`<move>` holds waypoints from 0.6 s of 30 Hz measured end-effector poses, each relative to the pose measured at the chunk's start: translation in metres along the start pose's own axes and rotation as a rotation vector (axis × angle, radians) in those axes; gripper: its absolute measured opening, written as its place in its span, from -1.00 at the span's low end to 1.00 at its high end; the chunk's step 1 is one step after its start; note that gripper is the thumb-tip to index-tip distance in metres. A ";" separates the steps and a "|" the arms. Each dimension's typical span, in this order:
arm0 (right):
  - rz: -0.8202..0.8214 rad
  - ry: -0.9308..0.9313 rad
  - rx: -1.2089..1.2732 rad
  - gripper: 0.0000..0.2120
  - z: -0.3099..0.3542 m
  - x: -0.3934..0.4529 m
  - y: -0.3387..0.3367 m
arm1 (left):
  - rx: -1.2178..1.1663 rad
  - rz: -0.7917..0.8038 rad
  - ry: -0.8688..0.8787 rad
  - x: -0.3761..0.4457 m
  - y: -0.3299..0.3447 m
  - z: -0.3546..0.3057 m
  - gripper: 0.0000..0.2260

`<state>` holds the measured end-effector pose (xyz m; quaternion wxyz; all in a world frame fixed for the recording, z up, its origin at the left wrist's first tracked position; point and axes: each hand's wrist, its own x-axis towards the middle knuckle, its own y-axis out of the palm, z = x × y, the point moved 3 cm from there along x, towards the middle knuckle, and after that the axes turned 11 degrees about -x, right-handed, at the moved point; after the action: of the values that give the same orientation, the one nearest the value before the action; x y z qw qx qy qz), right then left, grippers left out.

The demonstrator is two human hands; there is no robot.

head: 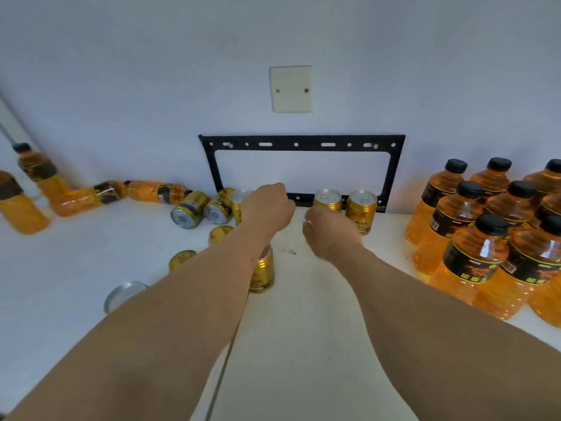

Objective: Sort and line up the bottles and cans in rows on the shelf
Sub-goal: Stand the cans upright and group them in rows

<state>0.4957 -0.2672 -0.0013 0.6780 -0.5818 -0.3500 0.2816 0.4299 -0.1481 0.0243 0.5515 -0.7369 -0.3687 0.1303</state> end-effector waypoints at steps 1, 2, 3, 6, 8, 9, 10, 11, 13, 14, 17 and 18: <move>-0.011 -0.038 -0.007 -0.85 0.012 0.004 -0.005 | 0.078 0.004 0.000 -0.001 -0.010 0.012 -0.85; -0.020 -0.073 -0.011 -0.84 0.025 0.008 -0.010 | 0.144 0.016 -0.007 -0.002 -0.019 0.025 -0.85; -0.024 -0.105 -0.013 -0.82 0.037 0.012 -0.014 | 0.195 0.025 -0.016 -0.004 -0.028 0.037 -0.85; -0.029 -0.149 0.009 -0.80 0.073 0.022 -0.023 | 0.243 0.037 -0.052 -0.006 -0.055 0.076 -0.87; -0.023 -0.152 0.027 -0.80 0.096 0.030 -0.026 | 0.244 0.053 -0.091 -0.005 -0.070 0.103 -0.88; -0.013 -0.144 0.048 -0.79 0.107 0.035 -0.027 | 0.243 0.061 -0.111 -0.003 -0.075 0.117 -0.88; 0.003 -0.128 0.081 -0.78 0.118 0.040 -0.028 | 0.238 0.072 -0.130 -0.001 -0.080 0.132 -0.88; 0.016 -0.108 0.120 -0.76 0.129 0.046 -0.027 | 0.218 0.080 -0.155 0.001 -0.083 0.147 -0.87; 0.033 -0.052 0.214 -0.74 0.148 0.058 -0.027 | 0.131 0.087 -0.208 0.009 -0.085 0.179 -0.83; 0.049 -0.014 0.273 -0.74 0.157 0.065 -0.026 | 0.086 0.100 -0.228 0.014 -0.085 0.194 -0.80; 0.125 0.083 0.395 -0.70 0.186 0.088 -0.022 | -0.042 0.163 -0.259 0.026 -0.077 0.235 -0.70; 0.147 0.113 0.407 -0.69 0.195 0.096 -0.020 | -0.074 0.182 -0.269 0.030 -0.073 0.244 -0.65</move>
<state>0.3962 -0.0797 0.0479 0.7777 -0.4717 -0.2041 0.3619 0.2752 0.0558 0.0095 0.4554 -0.7629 -0.3757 0.2636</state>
